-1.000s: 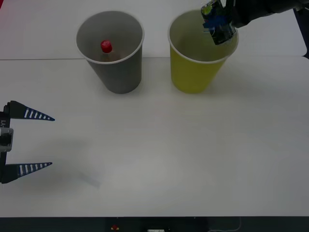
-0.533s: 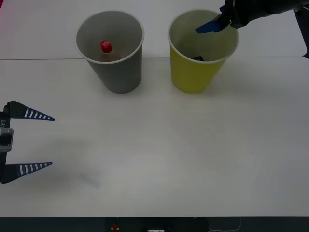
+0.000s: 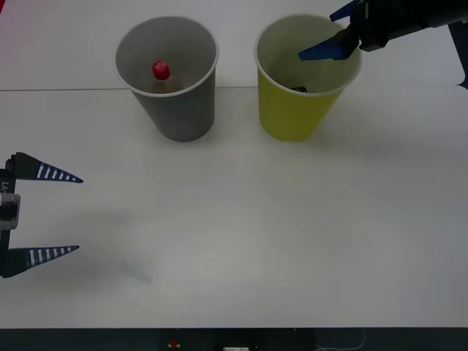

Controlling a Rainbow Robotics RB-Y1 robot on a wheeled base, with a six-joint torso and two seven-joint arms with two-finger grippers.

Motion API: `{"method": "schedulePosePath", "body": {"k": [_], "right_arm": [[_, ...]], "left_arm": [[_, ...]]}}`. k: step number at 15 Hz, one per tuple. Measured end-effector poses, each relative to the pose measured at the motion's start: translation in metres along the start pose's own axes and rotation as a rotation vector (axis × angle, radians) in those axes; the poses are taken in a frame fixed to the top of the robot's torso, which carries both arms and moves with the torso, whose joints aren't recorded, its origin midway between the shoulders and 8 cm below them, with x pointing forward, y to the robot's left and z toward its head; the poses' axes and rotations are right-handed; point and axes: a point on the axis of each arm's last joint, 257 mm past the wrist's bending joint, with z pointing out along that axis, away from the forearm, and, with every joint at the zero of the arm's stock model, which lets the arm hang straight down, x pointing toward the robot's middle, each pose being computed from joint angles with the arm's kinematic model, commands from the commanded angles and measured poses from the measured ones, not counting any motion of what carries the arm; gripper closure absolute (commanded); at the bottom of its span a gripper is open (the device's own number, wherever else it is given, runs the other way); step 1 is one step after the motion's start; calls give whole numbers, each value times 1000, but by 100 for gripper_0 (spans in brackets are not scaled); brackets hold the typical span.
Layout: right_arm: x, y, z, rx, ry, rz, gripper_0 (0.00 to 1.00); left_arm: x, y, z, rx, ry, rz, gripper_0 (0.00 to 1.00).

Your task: Put the can into the green bin and the plastic bottle into the gray bin

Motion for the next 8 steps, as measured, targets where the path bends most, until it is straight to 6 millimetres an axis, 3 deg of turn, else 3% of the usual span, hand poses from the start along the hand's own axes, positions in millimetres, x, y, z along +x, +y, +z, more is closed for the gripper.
{"method": "schedulePosePath", "body": {"k": [8], "right_arm": [[24,40,-22,-52,-35,-111,0]], "left_arm": [[0,0,0,0,0,0,0]]}}
